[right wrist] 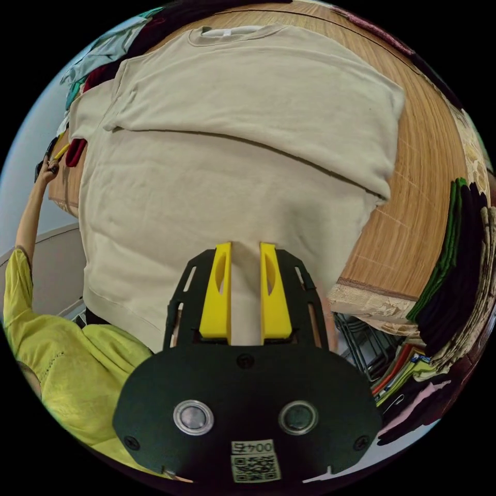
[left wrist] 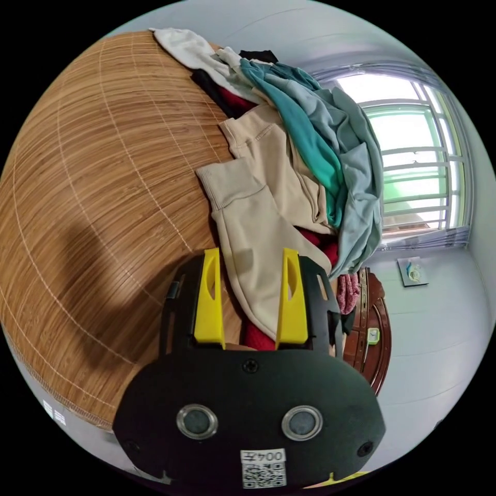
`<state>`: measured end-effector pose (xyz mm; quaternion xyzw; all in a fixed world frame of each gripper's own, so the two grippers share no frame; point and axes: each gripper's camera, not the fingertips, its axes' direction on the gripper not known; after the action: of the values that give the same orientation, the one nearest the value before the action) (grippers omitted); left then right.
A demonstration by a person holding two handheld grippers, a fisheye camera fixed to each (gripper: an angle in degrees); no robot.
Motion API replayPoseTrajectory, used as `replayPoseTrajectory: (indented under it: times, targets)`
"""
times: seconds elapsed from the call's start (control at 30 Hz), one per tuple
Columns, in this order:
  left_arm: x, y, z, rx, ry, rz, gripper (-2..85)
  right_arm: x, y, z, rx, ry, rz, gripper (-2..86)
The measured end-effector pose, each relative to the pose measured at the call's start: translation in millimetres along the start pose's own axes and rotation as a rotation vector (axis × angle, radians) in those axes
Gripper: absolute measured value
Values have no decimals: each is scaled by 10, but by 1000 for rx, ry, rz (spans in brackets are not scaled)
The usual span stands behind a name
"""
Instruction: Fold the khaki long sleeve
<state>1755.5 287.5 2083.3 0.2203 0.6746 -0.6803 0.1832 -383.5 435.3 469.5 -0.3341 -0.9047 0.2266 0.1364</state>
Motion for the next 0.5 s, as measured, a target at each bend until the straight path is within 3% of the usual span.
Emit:
replayPoseTrajectory:
  times: [0.2, 0.3, 0.5]
  targets:
    - [-128, -196, 148, -1, 14, -15, 129, -44, -5, 21, -17, 22, -7, 88]
    - [-120, -218, 131, 18, -19, -6, 54, -39, 17, 13, -18, 19, -5, 88]
    - [442, -150, -382, 182, 39, 144, 34, -41, 119, -28, 4, 22, 0, 88]
